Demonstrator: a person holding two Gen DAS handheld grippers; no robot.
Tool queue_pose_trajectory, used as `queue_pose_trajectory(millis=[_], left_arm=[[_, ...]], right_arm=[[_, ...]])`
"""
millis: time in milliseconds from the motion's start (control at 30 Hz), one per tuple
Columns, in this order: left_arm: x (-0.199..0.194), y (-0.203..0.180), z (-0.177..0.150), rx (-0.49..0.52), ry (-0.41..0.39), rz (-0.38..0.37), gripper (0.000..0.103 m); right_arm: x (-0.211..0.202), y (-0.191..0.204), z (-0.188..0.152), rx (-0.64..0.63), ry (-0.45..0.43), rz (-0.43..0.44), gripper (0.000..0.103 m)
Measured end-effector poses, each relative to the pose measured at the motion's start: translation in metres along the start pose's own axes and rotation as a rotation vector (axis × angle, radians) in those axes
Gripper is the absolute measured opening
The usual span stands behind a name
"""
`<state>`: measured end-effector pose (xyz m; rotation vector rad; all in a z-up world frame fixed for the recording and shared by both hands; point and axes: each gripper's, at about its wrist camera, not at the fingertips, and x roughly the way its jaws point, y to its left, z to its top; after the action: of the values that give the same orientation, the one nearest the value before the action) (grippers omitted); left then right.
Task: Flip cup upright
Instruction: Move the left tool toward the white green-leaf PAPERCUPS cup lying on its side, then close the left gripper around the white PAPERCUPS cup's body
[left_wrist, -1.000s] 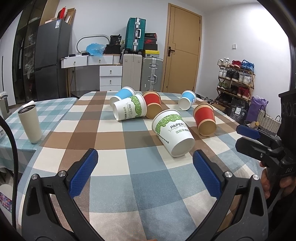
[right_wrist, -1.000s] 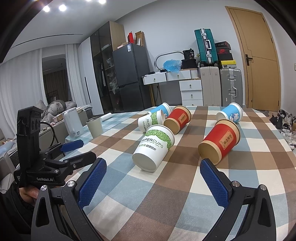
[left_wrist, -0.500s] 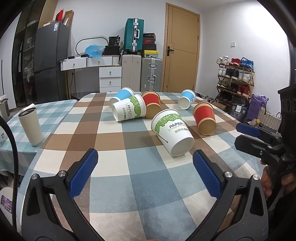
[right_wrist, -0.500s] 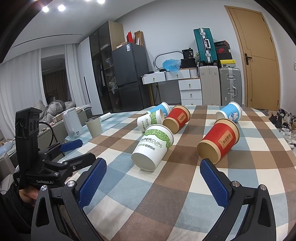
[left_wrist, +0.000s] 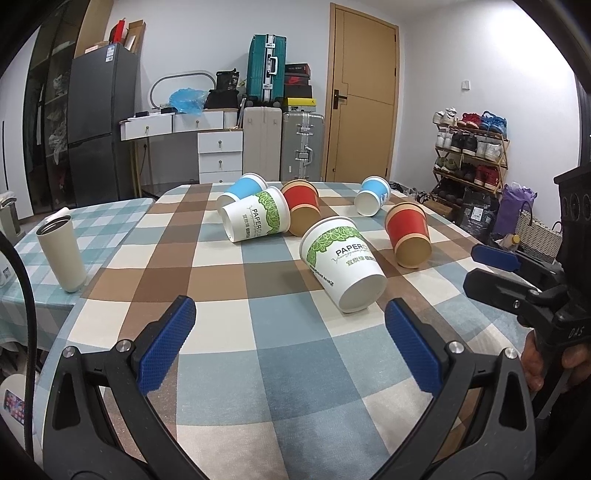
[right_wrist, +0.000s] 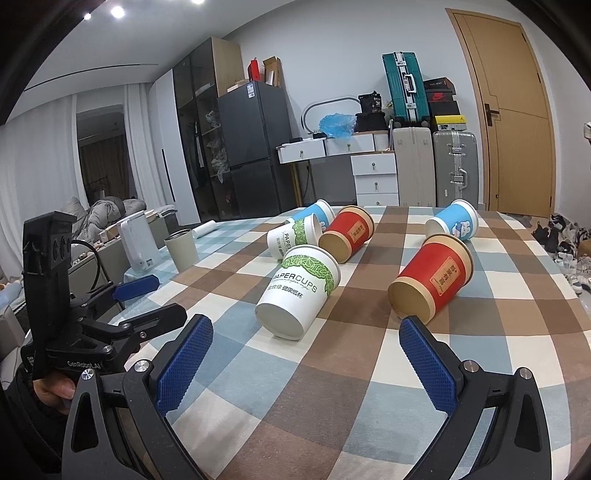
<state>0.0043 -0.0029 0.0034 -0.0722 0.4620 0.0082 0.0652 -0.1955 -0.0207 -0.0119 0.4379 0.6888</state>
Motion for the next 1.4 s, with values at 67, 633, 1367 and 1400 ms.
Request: queue_pose_trajectory(millis=[67,633,1367,1400], left_arm=[[0.002,-0.003,0.002,0.006,0.006,0.01,0.102],[0.026,-0.027,0.021,-0.012,0.028,0.0,0.102],[0.118,-0.057,0.042,-0.066,0.247,-0.028,0.086],[0.121,-0.057,0.041,-0.066,0.258,-0.031,0.083]], right_arm=[[0.001,-0.001,0.002,0.006,0.01,-0.005,0.103],[-0.01,-0.023,0.014,0.023,0.004,-0.089,0.103],[-0.009,-0.053,0.016,0.108,0.037,-0.166,0.103],[-0.009,-0.054,0.016,0.109,0.038,-0.165,0.103]])
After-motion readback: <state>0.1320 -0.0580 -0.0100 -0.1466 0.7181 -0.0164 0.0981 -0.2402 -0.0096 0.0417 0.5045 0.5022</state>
